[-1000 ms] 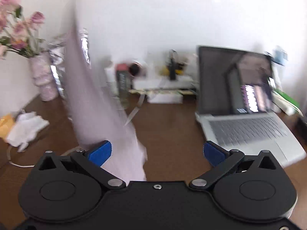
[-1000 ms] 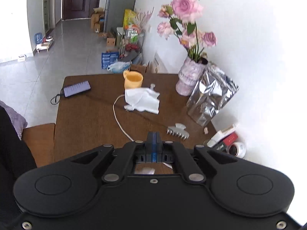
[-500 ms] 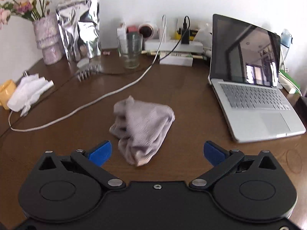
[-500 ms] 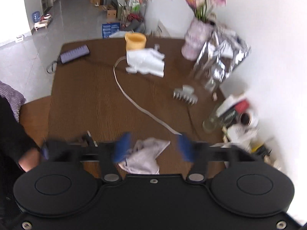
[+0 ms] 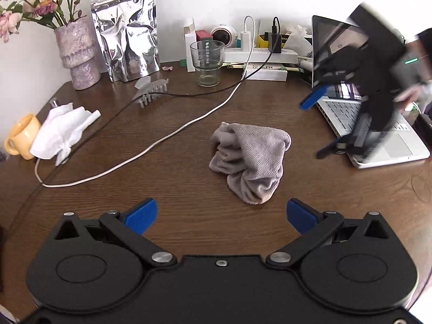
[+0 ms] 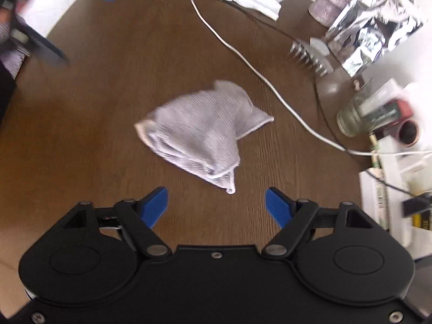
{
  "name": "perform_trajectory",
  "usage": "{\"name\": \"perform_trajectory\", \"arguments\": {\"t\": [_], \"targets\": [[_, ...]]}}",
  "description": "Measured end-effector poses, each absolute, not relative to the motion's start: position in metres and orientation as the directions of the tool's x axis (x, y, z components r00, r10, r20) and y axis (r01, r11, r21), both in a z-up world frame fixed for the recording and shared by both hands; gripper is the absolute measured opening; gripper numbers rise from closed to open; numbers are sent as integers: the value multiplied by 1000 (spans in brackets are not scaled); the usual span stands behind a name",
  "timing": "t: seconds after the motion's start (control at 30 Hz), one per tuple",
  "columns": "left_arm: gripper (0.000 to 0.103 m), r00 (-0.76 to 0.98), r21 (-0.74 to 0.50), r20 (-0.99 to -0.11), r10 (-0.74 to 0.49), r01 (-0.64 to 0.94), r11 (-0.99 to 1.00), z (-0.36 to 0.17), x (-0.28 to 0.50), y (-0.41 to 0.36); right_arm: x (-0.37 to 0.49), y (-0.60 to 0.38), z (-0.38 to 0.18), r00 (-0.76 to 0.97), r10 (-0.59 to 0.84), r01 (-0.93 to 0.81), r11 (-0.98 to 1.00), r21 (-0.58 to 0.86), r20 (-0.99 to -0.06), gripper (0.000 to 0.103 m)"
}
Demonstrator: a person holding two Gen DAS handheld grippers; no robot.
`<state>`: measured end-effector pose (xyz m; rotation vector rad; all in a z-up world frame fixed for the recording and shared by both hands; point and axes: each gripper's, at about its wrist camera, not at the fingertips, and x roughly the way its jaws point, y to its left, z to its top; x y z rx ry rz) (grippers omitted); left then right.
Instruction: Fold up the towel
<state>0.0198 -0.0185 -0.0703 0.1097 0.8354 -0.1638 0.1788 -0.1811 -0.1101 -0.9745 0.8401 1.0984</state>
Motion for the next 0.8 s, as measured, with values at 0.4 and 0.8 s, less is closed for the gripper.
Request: {"name": "perform_trajectory", "arguments": {"t": [0.4, 0.8], "targets": [[103, 651, 48, -744, -152, 279, 959, -60, 11, -27, 218, -186, -149, 116, 403, -989, 127, -70, -908, 49], [103, 660, 65, -726, -194, 345, 936, -61, 23, -40, 203, -188, -114, 142, 438, -989, 101, -109, -888, 2]]}}
